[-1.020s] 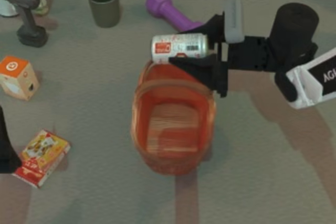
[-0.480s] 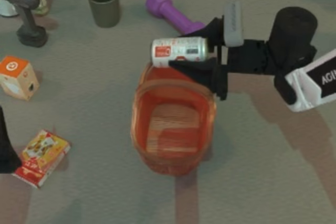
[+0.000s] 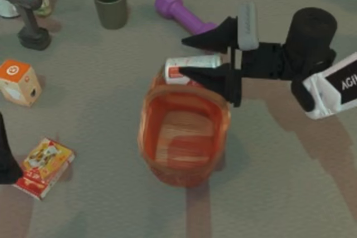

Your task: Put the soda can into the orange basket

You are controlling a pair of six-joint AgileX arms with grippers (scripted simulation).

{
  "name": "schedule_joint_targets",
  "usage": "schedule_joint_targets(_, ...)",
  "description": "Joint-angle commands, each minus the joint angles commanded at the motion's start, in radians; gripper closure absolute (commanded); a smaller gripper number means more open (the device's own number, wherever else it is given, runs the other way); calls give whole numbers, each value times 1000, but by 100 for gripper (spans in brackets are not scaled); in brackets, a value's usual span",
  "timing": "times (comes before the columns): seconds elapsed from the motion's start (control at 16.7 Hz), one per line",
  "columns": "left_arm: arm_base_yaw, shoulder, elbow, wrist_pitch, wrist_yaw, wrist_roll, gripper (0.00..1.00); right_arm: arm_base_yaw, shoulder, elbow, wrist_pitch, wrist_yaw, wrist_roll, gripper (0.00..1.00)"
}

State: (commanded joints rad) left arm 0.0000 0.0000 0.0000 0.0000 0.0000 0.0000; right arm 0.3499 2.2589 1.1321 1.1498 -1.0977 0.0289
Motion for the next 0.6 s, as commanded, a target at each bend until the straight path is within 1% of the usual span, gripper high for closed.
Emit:
schedule_joint_targets(0.06,0,0,0,0,0,0,0,0,0,0,0,0,0,2)
schedule_joint_targets(0.12,0,0,0,0,0,0,0,0,0,0,0,0,0,0)
schedule_joint_targets(0.6,0,0,0,0,0,0,0,-4,-1,1,0,0,0,0)
